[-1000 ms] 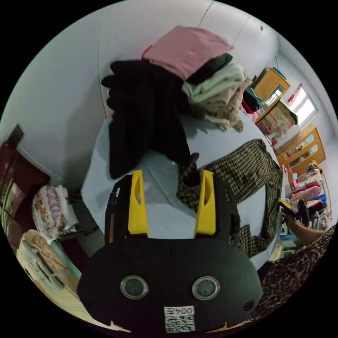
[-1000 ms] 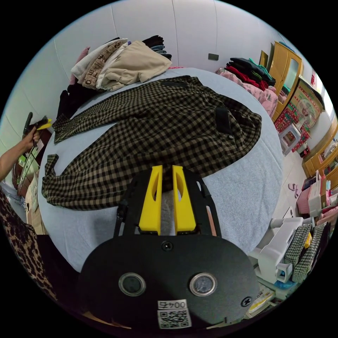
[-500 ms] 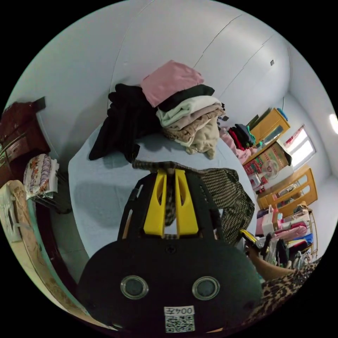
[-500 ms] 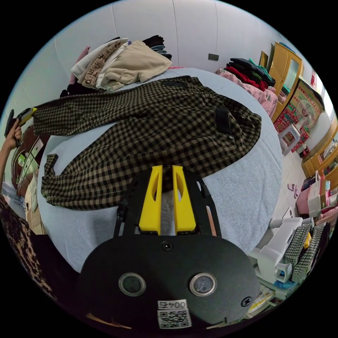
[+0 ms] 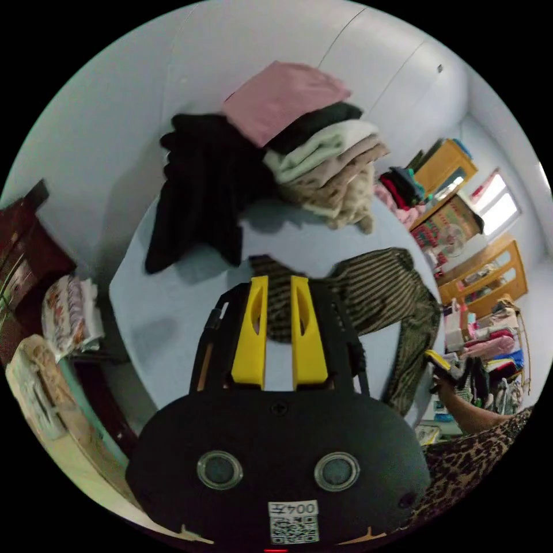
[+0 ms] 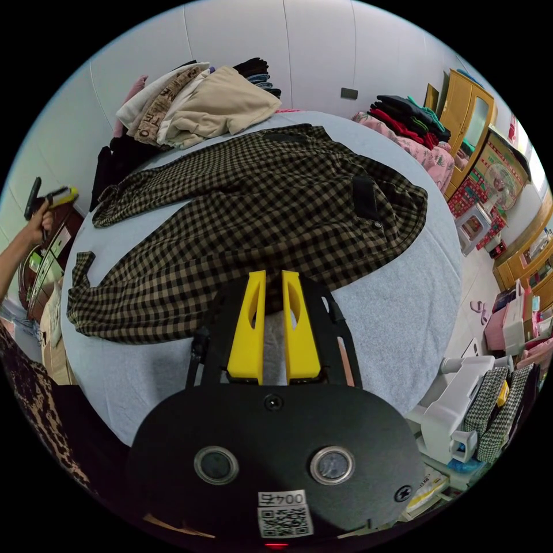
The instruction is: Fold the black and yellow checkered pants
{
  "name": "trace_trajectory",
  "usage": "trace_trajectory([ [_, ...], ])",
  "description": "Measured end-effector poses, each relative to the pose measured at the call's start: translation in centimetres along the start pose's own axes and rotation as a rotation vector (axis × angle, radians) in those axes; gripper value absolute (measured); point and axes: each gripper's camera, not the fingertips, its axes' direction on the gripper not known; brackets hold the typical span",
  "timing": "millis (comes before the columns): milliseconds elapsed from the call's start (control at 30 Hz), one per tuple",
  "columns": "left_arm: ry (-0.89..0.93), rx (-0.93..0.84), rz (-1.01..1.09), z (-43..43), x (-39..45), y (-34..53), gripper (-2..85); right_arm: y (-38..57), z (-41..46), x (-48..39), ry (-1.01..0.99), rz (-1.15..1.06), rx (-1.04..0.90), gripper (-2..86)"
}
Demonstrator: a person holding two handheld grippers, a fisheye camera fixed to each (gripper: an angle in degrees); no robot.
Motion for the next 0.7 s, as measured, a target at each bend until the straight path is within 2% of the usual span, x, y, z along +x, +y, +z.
trace_trajectory([
  [67,-0.036,-0.077,-0.05,3.6,-2.3,2.0,8.4,0.0,-0.1,0.0,0.001,-0.001,0.0,5.6],
  [200,-0.078,-0.096,-0.01,7.4,-2.3,2.0,10.4,-0.1,-0.1,0.0,-0.001,0.001,0.0,5.7],
  [333,0.02,-0.149,0.0,11.3,-2.6,-0.2,12.1,-0.1,-0.2,0.0,0.001,0.0,0.0,5.7],
  [467,0.034,-0.157,-0.042,14.6,-3.5,-1.8,12.9,-0.1,-0.2,-0.1,0.006,-0.003,-0.001,5.6],
  [533,0.029,-0.124,-0.085,15.3,-4.3,-2.0,11.8,-0.1,-0.2,-0.1,0.006,-0.002,-0.001,5.5],
  [633,0.121,-0.088,-0.109,16.5,-4.7,-2.0,6.6,-0.1,-0.1,-0.1,0.006,-0.002,-0.001,5.6],
  [700,0.101,-0.041,-0.097,15.8,-4.0,-1.6,4.7,-0.1,-0.1,-0.1,0.007,-0.003,-0.001,5.6],
])
